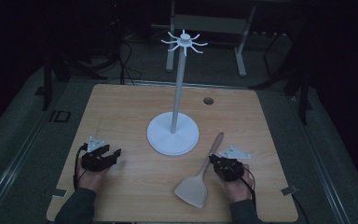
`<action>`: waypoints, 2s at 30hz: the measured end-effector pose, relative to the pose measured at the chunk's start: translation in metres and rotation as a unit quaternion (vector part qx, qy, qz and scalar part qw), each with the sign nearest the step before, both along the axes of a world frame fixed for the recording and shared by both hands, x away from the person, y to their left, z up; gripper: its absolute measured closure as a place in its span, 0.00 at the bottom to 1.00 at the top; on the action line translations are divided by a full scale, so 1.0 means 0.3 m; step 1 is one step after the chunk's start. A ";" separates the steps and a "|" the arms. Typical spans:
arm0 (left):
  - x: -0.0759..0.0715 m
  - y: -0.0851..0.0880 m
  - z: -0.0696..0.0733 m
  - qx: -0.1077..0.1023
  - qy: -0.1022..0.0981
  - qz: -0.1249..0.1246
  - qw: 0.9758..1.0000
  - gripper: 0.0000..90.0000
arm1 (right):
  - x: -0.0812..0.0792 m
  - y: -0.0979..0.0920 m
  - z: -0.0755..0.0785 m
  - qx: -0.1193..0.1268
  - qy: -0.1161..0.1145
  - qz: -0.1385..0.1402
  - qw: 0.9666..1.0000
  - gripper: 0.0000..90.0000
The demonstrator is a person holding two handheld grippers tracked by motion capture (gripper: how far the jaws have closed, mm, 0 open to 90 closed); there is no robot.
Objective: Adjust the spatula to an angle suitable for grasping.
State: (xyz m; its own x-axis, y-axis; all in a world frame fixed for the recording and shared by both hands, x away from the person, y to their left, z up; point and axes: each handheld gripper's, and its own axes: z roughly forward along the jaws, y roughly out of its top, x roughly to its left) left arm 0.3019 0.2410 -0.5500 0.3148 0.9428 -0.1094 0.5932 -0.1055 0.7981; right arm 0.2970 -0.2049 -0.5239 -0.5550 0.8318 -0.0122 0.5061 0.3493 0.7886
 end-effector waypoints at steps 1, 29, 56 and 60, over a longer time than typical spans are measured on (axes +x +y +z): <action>0.000 0.001 0.000 0.000 0.000 0.000 1.000 0.50 | -0.001 0.015 -0.004 0.001 0.006 0.006 1.000 1.00; -0.004 0.009 0.002 -0.003 -0.001 0.001 1.000 0.50 | -0.034 0.126 -0.066 -0.073 0.099 0.088 0.988 1.00; -0.009 0.014 -0.001 -0.002 0.002 0.006 1.000 0.50 | -0.120 -0.090 -0.034 -0.097 0.144 0.122 0.977 1.00; -0.008 0.011 -0.001 0.000 0.002 0.004 1.000 0.50 | -0.119 -0.098 -0.035 -0.078 0.141 0.107 0.981 0.91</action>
